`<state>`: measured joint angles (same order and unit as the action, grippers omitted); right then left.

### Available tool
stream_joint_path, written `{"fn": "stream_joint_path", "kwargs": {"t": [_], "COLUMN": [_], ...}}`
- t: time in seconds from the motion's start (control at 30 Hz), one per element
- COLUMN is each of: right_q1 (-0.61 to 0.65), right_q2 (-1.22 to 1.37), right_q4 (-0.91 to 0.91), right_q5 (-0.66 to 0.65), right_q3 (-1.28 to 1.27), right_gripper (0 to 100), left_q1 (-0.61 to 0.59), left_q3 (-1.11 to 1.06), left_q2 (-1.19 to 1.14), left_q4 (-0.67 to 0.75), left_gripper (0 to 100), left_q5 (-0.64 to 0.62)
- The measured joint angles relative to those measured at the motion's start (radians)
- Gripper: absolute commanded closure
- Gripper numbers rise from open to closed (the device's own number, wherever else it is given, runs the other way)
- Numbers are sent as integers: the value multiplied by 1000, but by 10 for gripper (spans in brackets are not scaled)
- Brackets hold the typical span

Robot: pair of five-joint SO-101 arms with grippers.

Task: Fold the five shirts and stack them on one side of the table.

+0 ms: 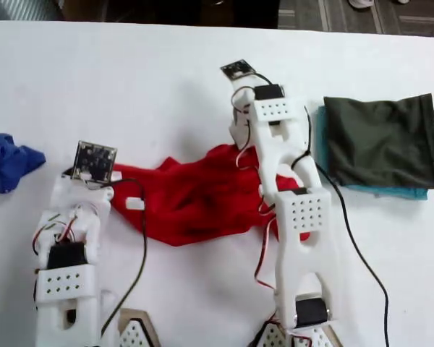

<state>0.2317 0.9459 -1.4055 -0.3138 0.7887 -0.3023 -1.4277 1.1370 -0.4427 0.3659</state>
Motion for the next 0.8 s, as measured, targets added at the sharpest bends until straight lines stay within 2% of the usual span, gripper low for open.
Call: {"fn": "stream_joint_path", "kwargs": {"t": [0.3,0.37,0.43,0.8], "right_q1": [0,0,0,-11], "right_q2": [9,12,25,-58], "right_q4": [0,0,2,-18], "right_q5": [0,0,0,0], "right_q3": [38,38,48,55], "right_gripper": [877,913,990,976], "left_q1": [0,0,0,0], "left_q3": [0,0,0,0], "left_q2": [0,0,0,0], "left_q4": [0,0,0,0], "left_gripper": [974,974,974,974], "left_q5": [0,0,0,0]}}
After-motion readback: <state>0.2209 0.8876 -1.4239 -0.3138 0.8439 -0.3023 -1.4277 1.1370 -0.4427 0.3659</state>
